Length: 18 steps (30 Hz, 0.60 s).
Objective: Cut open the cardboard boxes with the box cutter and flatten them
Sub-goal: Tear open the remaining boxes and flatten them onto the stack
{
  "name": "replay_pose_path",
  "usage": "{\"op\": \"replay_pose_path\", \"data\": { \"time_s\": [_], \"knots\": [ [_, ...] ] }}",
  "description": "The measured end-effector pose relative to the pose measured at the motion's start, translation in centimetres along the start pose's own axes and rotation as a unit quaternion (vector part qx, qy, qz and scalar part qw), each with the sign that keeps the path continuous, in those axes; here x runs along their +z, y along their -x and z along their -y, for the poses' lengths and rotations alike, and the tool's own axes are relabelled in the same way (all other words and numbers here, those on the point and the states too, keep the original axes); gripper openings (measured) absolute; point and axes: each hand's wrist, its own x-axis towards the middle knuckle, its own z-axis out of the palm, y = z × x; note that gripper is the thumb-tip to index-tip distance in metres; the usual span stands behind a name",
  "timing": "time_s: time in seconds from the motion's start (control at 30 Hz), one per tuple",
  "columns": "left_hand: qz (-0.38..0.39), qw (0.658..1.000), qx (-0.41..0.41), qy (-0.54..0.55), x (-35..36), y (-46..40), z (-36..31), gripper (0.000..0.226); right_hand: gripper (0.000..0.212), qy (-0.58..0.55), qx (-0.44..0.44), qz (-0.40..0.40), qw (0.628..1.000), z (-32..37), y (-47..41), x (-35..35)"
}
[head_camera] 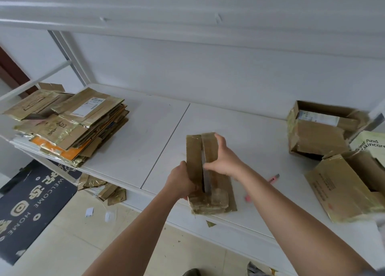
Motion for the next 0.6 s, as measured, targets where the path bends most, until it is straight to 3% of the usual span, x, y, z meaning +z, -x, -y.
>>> {"op": "replay_pose_path", "data": {
  "time_s": [0.1, 0.2, 0.33, 0.47, 0.6],
  "knots": [
    [0.026, 0.997, -0.010, 0.075, -0.7, -0.5, 0.1, 0.039, 0.104, 0.015, -0.001, -0.012, 1.000, -0.1, -0.5, 1.0],
    [-0.019, 0.987, -0.038, 0.154, -1.8, -1.7, 0.2, 0.028, 0.101, 0.023, -0.008, 0.042, 0.999, -0.6, -0.2, 1.7],
    [-0.066, 0.987, -0.035, 0.145, -1.3, -2.7, 0.7, 0.015, 0.088, 0.042, 0.001, 0.080, 0.996, -0.8, -0.5, 2.1],
    [-0.077, 0.984, -0.035, 0.159, -1.0, -2.7, 1.5, 0.022, 0.082, 0.046, -0.006, -0.060, 0.997, 0.7, -1.7, 3.1],
    [-0.074, 0.984, -0.036, 0.157, -1.1, -2.7, 2.2, 0.029, 0.068, 0.174, -0.013, -0.143, 0.974, 2.4, -2.7, 4.7]
  ]
}}
